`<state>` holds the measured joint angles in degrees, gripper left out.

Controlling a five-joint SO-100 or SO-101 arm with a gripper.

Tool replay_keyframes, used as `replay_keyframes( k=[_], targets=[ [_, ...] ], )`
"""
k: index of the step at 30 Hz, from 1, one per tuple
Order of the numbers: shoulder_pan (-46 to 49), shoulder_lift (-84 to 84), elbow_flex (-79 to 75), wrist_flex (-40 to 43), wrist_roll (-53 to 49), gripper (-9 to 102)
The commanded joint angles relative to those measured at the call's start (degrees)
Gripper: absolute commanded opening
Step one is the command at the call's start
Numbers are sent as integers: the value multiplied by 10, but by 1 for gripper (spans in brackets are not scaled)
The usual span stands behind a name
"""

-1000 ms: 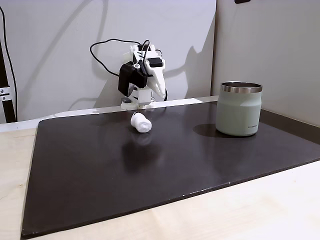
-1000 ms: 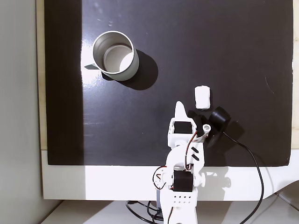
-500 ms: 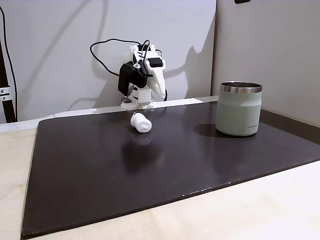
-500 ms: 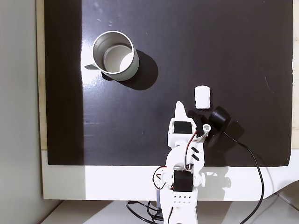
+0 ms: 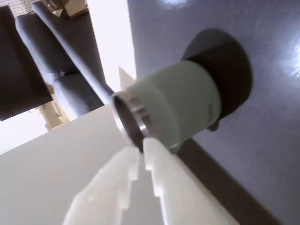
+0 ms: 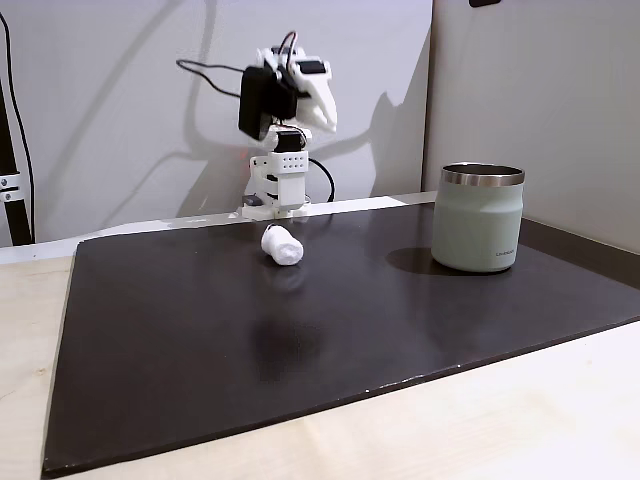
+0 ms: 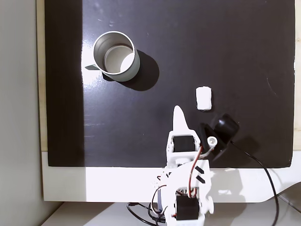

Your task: Grasp a gauze and put it in the cup.

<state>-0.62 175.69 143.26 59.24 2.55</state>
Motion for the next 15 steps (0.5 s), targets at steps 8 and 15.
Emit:
replay_keyframes(
  k=[8, 15],
  targets=[
    [82, -229, -268, 31, 85, 0],
    [127, -365, -387, 79, 187, 0]
  ],
)
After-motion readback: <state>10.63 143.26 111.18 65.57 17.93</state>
